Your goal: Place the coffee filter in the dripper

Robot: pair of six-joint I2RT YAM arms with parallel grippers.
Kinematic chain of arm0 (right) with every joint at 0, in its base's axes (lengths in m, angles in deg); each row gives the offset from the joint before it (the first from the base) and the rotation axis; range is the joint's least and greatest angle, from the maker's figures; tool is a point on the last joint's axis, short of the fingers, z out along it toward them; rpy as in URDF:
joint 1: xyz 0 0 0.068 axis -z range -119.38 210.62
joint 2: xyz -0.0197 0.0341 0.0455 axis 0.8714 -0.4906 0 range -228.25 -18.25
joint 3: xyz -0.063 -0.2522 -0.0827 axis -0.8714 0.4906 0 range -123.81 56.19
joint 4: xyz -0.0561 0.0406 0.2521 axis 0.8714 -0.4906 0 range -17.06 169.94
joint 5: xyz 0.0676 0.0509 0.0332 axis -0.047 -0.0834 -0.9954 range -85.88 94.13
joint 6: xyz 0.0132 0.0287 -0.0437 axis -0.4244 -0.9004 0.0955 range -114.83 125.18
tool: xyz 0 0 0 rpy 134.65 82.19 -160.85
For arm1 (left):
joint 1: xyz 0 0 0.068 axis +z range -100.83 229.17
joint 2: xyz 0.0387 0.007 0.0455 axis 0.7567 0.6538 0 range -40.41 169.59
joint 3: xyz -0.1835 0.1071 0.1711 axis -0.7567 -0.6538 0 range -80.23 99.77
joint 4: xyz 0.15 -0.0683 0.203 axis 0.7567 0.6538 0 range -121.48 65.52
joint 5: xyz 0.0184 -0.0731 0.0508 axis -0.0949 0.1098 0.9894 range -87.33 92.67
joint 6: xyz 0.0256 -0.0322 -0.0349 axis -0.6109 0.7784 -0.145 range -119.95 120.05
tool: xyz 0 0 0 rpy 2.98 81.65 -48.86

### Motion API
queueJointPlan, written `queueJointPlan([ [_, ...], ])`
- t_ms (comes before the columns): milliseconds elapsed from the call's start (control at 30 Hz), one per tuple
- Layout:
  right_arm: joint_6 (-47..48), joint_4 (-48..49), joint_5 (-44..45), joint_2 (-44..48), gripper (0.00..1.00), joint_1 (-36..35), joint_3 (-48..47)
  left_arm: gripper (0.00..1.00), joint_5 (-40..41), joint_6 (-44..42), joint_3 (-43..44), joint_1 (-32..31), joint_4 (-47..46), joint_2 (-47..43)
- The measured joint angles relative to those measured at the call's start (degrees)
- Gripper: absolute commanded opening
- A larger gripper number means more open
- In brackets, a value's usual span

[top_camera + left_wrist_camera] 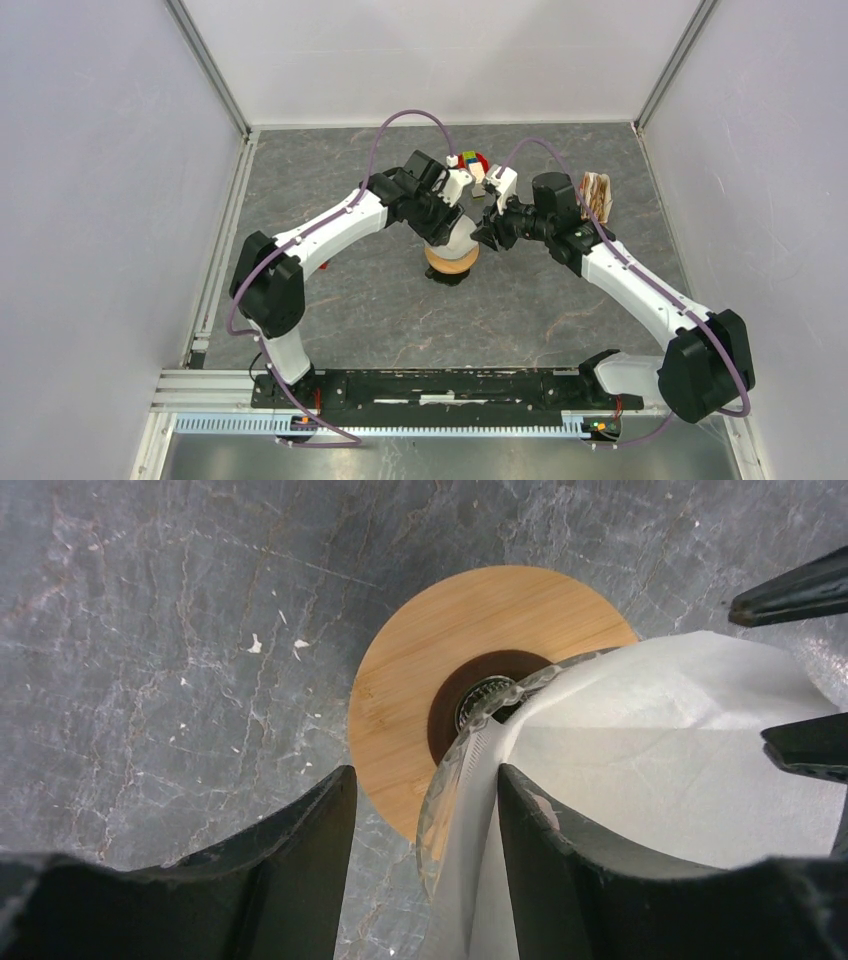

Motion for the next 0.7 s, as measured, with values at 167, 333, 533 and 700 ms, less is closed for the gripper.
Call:
queueJointPlan([
  [167, 0.00, 0.15, 0.00, 0.00, 0.40, 0.00, 0.44, 0.61, 0.52, 0.00, -0.26, 0.00, -1.53, -0.33],
  [333, 0.00, 0.33, 0.00, 0.00, 0.40, 0.00, 0.76, 0.61, 1.22, 0.00, -0.87, 0.00, -2.10, -0.33],
  [533, 0.00, 0.52, 0.02, 0.00, 0.40, 0.00, 0.76, 0.61, 1.53, -0.22, -1.66, -0.24, -2.36, -0.33],
  [700, 0.02, 0.52, 0.02, 0.00, 0.40, 0.00, 0.76, 0.62, 1.64, -0.37, -1.81, -0.63, -2.34, -0.28],
])
